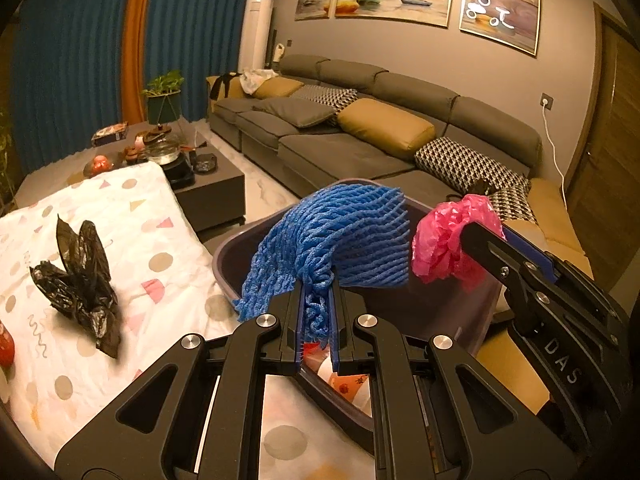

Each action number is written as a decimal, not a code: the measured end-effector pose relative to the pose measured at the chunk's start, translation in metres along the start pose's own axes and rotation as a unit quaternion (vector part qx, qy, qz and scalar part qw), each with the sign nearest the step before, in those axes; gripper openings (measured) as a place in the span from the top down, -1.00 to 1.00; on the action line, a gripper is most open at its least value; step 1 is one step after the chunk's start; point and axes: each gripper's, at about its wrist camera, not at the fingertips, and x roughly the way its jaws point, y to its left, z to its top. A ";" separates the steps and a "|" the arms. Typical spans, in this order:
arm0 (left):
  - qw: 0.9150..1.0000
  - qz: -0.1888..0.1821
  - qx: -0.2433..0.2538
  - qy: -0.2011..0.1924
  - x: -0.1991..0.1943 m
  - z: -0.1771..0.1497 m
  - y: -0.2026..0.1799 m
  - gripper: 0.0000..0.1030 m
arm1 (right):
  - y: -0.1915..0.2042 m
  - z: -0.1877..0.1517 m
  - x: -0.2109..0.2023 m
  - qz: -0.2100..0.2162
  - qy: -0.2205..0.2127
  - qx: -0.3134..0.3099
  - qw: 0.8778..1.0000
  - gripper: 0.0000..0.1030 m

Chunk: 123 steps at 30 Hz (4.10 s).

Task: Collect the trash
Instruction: 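Carry the pink bag and blue net over the grey bin with both grippers, then open both grippers to drop the net and pink bag into the bin, then move both open grippers back over the black bag and paper cup, then grasp the black plastic bag with the right gripper while the left gripper grasps the white paper cup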

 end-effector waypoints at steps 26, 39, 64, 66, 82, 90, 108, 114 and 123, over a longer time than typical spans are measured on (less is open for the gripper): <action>0.996 0.071 -0.047 -0.020 -0.033 -0.033 0.048 -0.78 | -0.010 -0.007 -0.033 -0.013 -0.023 0.033 0.999 -0.46; 0.967 0.218 -0.122 -0.047 -0.130 -0.093 0.149 -0.81 | 0.064 -0.042 -0.054 0.051 -0.005 -0.022 0.998 -0.48; 0.948 0.277 -0.158 0.008 -0.163 -0.123 0.294 -0.88 | 0.166 -0.056 -0.051 0.137 0.028 -0.043 0.989 -0.48; 0.949 0.275 -0.157 0.011 -0.159 -0.121 0.296 -0.88 | 0.170 -0.056 -0.047 0.139 0.031 -0.043 0.989 -0.48; 0.948 0.240 -0.209 0.025 -0.148 -0.123 0.324 -0.83 | 0.217 -0.050 0.012 0.131 0.049 -0.077 0.987 -0.48; 0.951 0.216 -0.220 0.022 -0.146 -0.123 0.330 -0.74 | 0.232 -0.052 0.045 0.120 0.061 -0.085 0.987 -0.48; 0.953 0.208 -0.219 -0.016 -0.168 -0.122 0.323 -0.72 | 0.243 -0.045 0.125 0.088 0.107 -0.069 0.988 -0.03; 0.952 0.210 -0.223 -0.024 -0.173 -0.122 0.324 -0.72 | 0.243 -0.045 0.137 0.092 0.131 -0.062 0.985 0.37; 0.951 0.212 -0.223 -0.026 -0.175 -0.123 0.323 -0.72 | 0.244 -0.046 0.135 0.104 0.130 -0.066 0.984 0.86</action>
